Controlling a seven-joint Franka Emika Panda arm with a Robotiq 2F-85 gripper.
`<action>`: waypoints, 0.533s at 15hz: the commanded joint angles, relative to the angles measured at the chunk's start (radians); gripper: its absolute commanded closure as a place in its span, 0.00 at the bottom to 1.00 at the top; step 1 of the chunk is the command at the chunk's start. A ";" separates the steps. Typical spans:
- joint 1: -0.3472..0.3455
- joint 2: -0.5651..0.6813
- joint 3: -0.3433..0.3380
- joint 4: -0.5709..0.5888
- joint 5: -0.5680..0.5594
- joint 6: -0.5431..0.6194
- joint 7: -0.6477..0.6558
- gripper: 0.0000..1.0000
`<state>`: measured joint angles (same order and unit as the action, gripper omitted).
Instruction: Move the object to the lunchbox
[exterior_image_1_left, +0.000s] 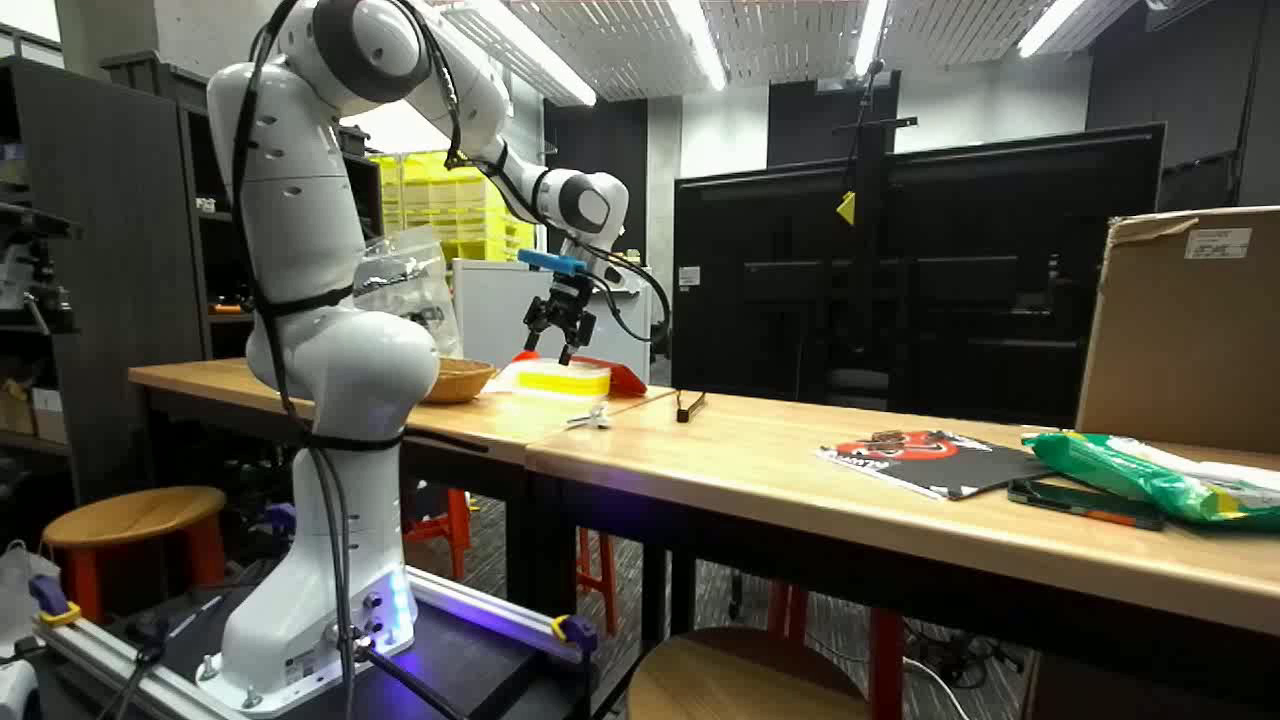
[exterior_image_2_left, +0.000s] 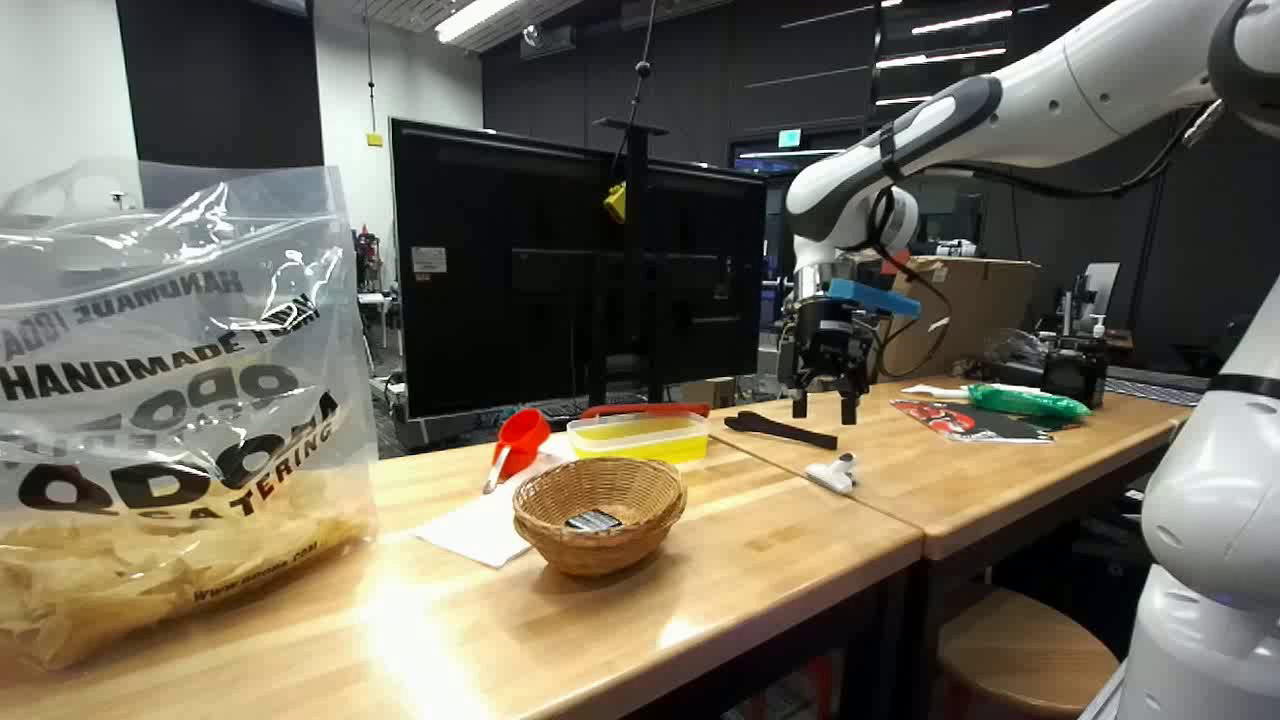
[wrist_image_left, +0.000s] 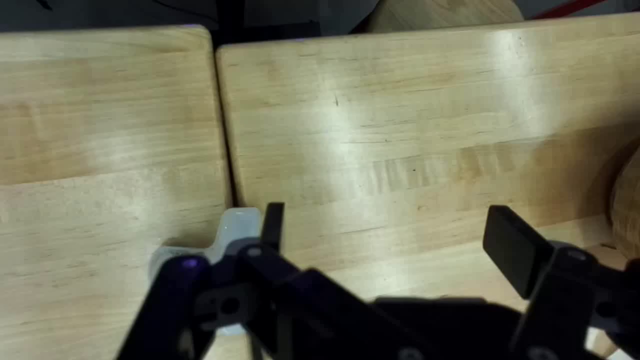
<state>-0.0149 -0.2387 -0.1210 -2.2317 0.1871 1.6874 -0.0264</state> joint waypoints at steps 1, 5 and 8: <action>-0.018 0.001 0.016 0.002 0.003 -0.002 -0.003 0.00; 0.014 0.055 0.067 0.034 0.033 0.102 0.030 0.00; 0.029 0.109 0.107 0.061 0.052 0.188 0.058 0.00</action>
<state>-0.0005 -0.1887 -0.0455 -2.2155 0.2187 1.8206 -0.0061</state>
